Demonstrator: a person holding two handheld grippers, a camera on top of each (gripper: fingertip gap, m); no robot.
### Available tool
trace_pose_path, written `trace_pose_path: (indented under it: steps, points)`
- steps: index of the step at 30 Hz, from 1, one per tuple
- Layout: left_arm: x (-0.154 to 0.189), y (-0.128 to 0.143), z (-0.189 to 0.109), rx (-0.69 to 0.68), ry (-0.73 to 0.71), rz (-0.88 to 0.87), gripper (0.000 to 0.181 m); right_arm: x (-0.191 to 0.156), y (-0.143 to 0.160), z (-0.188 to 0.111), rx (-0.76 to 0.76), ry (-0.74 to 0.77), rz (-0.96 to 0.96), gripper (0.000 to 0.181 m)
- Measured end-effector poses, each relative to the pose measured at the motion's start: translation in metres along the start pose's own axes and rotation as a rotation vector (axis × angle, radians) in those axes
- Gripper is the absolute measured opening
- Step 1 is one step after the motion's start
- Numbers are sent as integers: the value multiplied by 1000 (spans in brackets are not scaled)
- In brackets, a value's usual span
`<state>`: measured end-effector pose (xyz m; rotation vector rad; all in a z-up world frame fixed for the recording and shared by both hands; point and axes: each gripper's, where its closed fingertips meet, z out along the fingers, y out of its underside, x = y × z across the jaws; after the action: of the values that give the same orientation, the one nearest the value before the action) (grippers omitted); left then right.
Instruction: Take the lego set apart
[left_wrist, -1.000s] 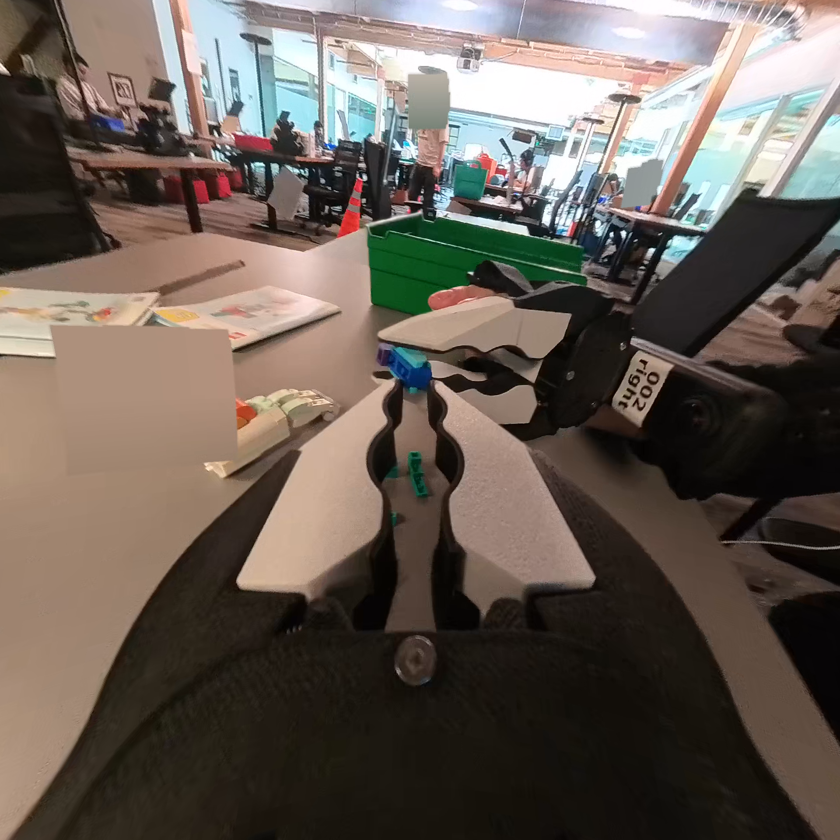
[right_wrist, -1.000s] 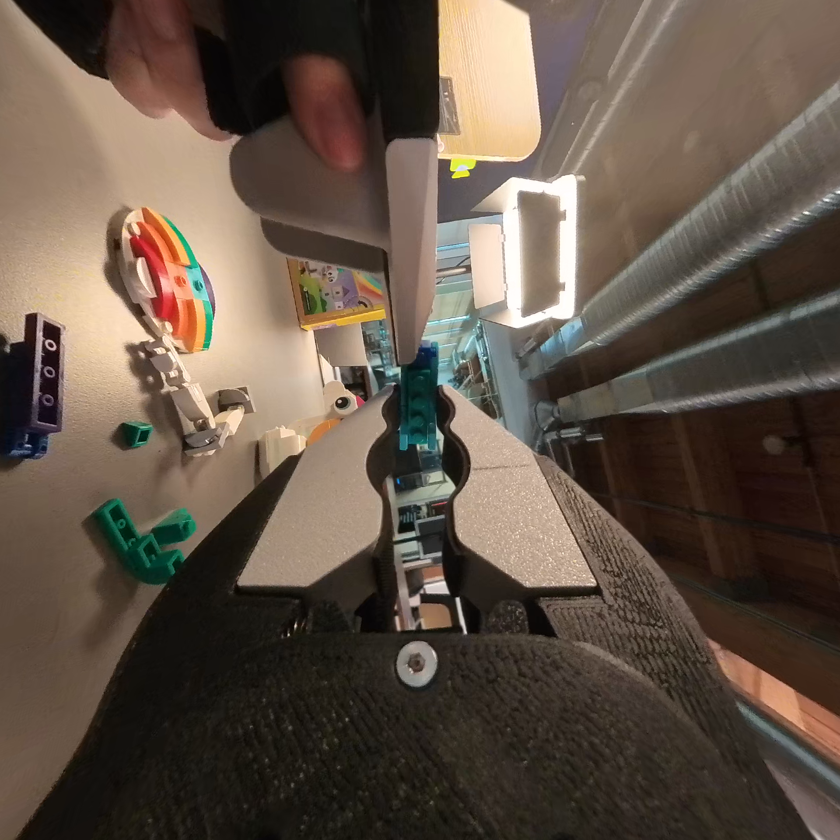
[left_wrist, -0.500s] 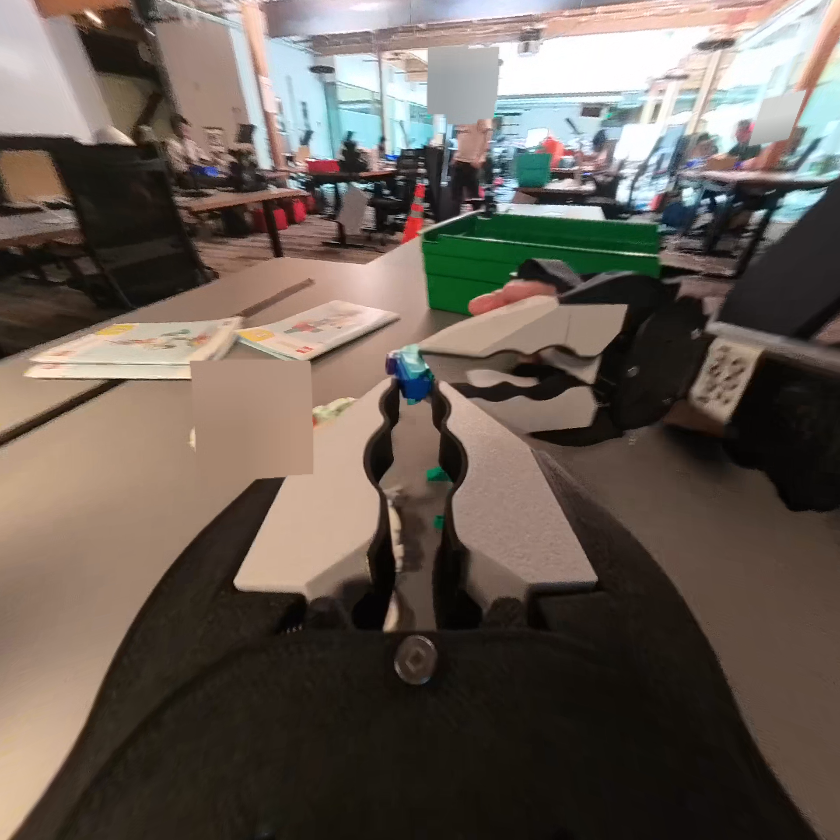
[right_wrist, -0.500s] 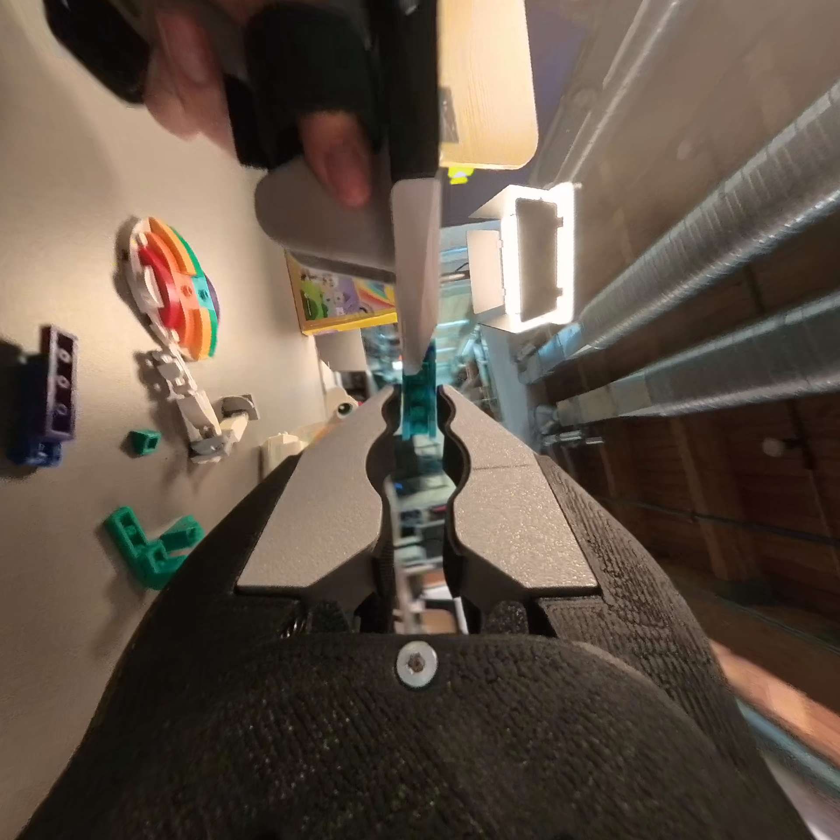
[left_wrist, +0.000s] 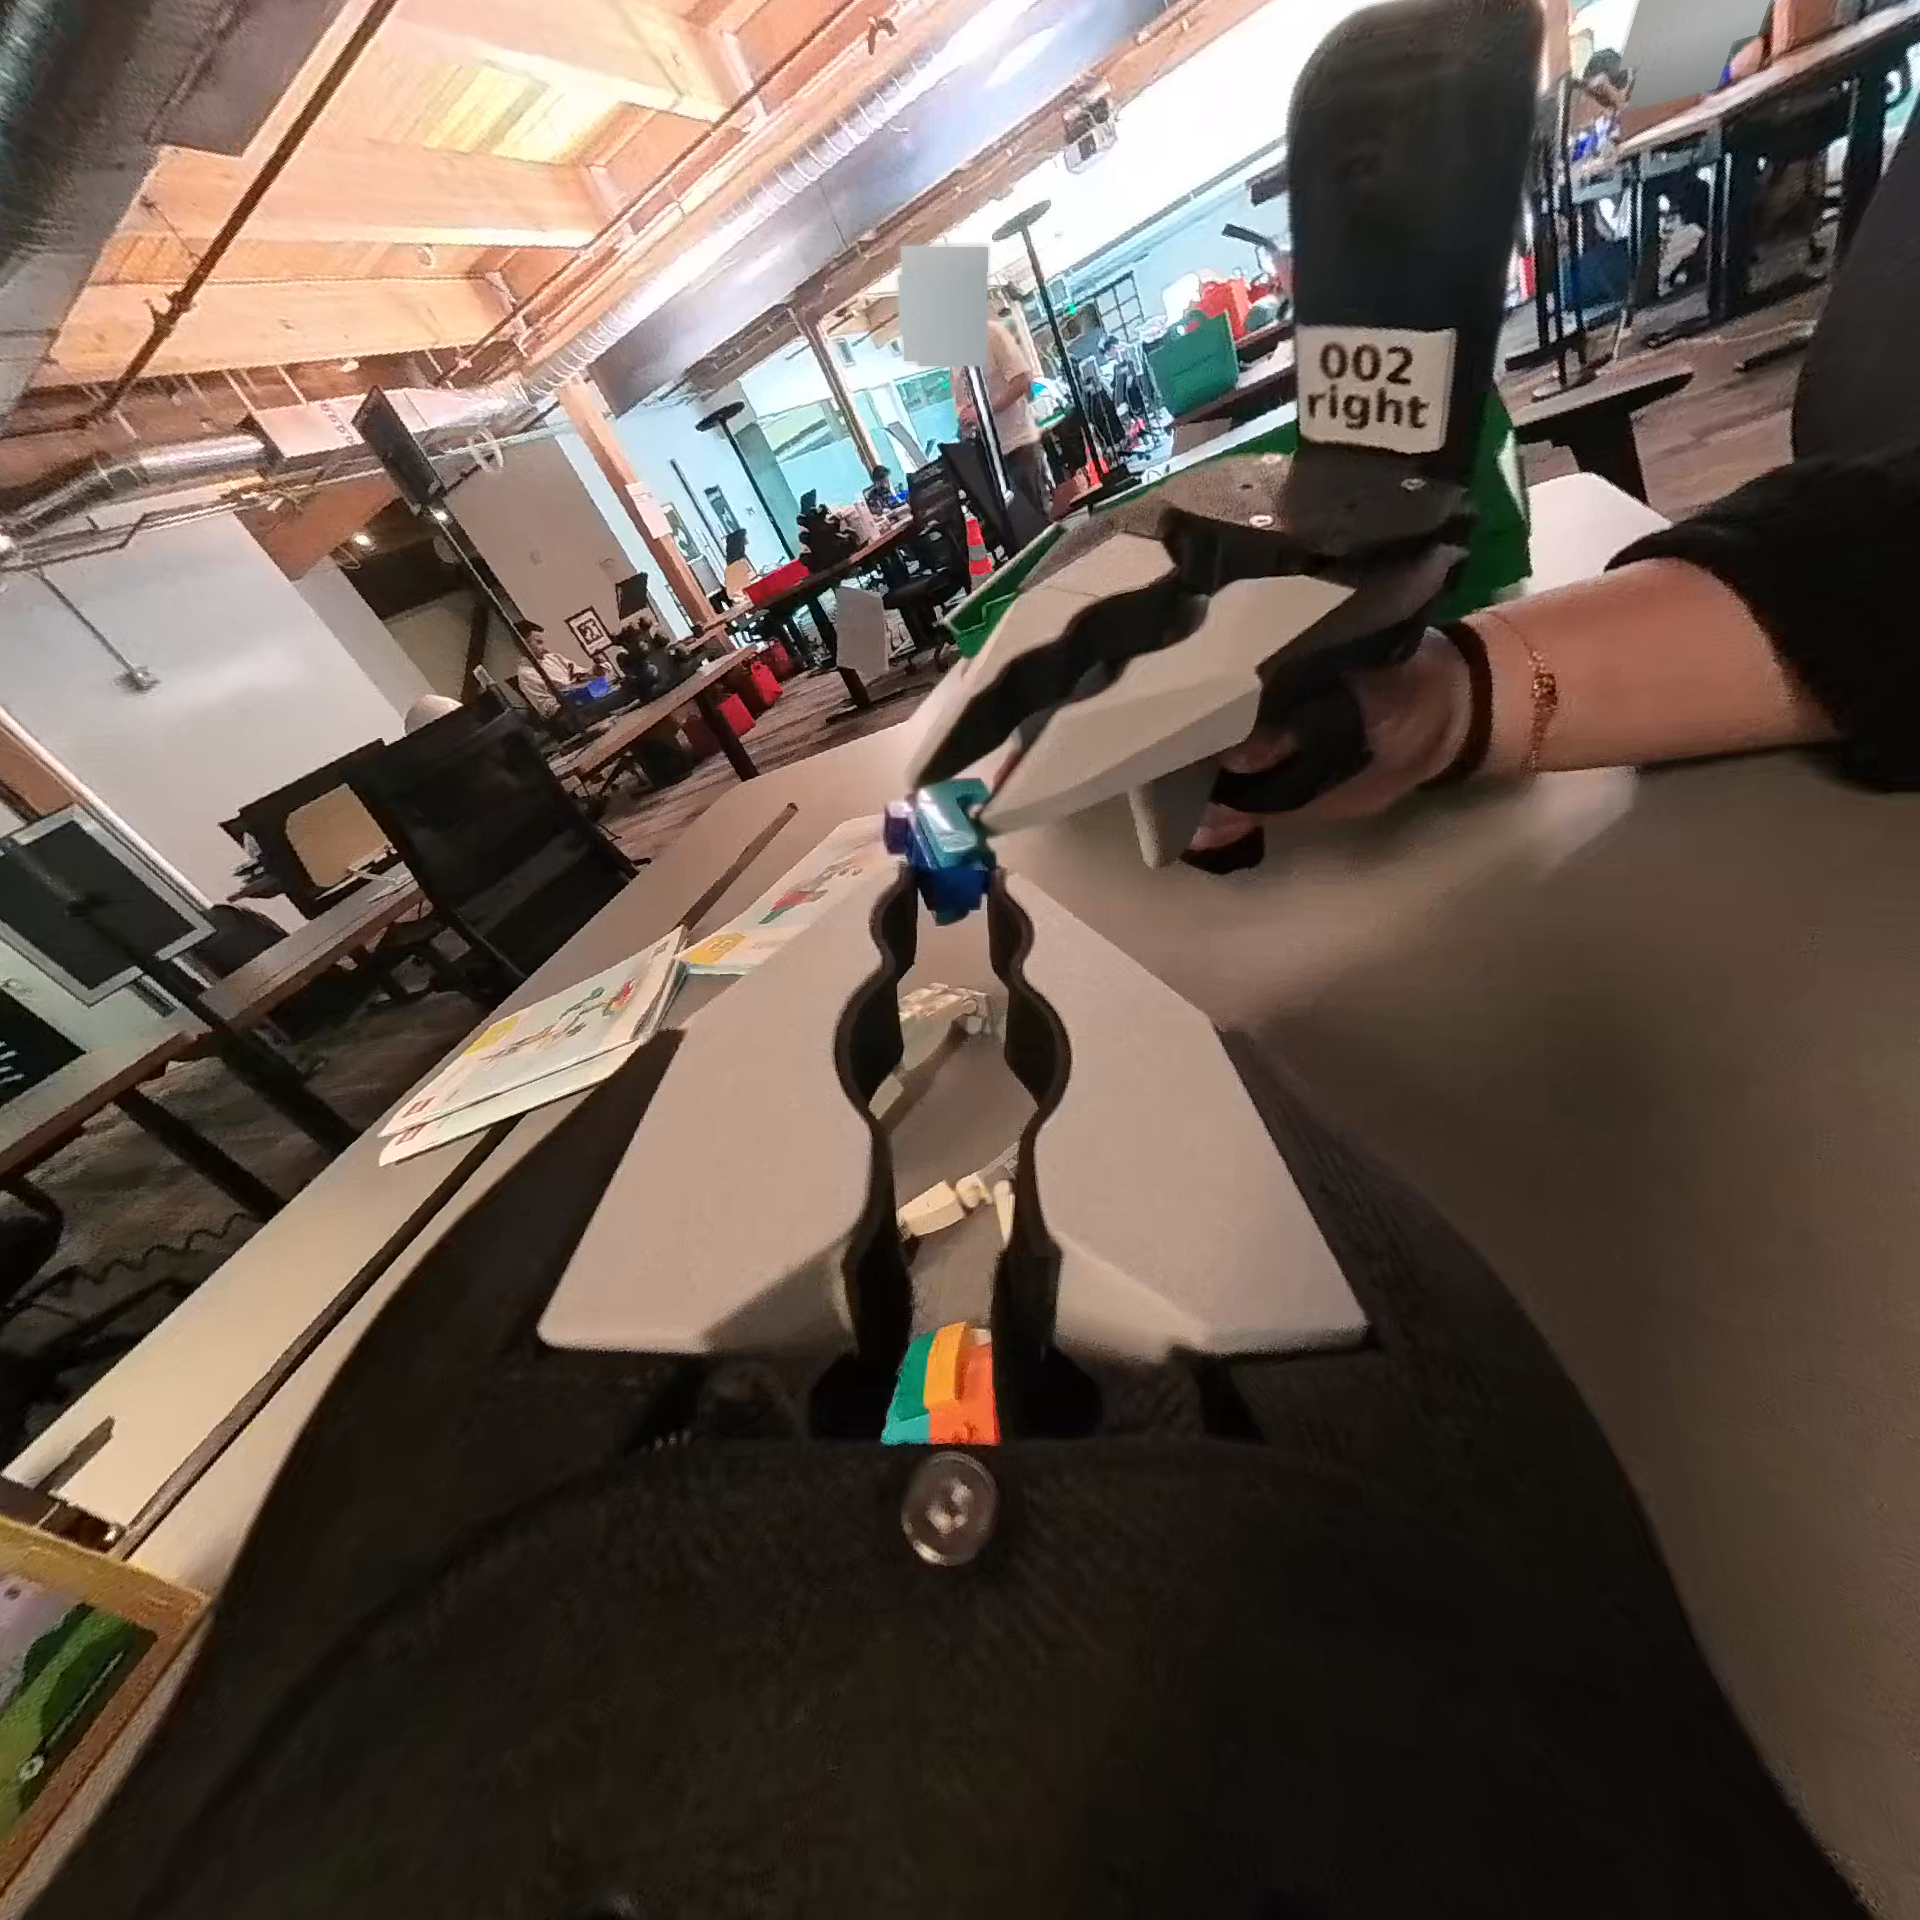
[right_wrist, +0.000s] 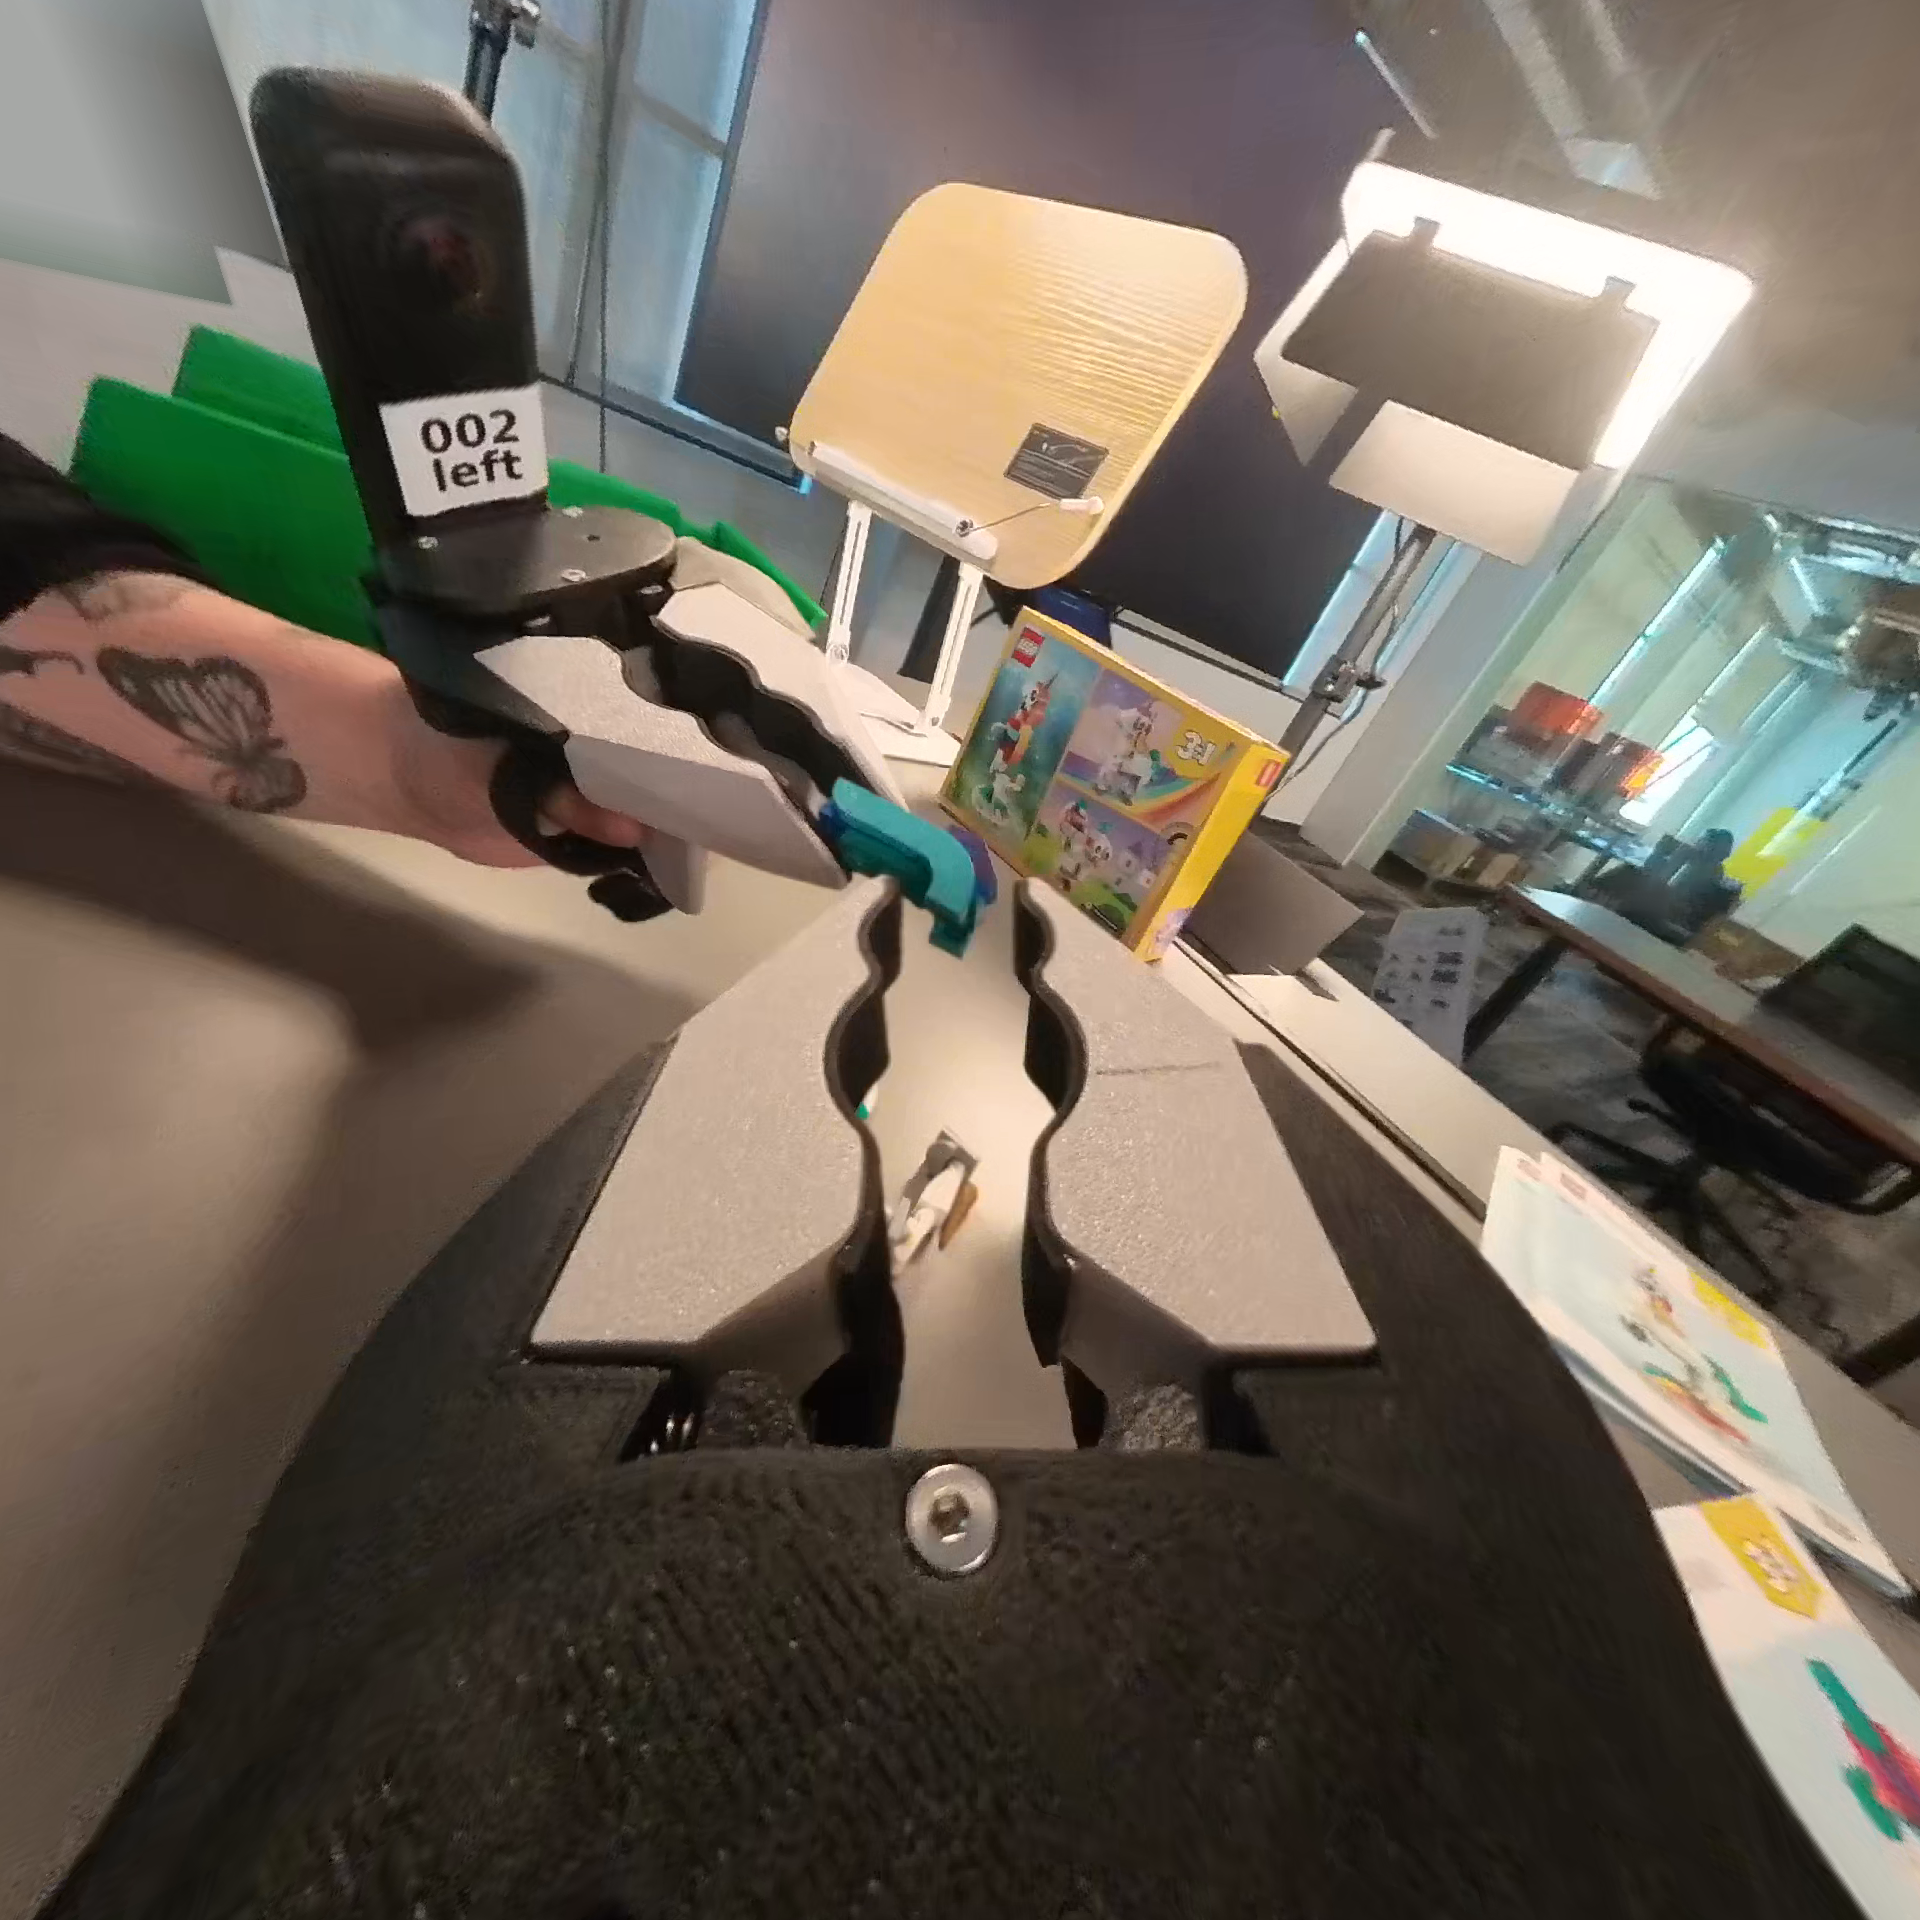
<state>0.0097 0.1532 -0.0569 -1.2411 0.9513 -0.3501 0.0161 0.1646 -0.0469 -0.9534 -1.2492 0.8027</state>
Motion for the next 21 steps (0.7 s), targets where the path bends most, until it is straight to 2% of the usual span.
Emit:
trace_pose_path:
  steps: [3,8,11,16,21]
  points:
    - [-1,1,0,-18,-21,60,13,0,0,-1,-24,23,-89,12]
    - [-2,10,0,-136,-107,363,12,1,10,1,-122,86,-318,7]
    - [-1,12,0,-170,-137,490,12,0,13,2,-138,100,-377,7]
    - [-3,13,-1,-177,-158,506,12,1,13,4,-157,123,-405,6]
    - [-6,21,3,-222,-217,488,14,3,17,6,-170,129,-352,6]
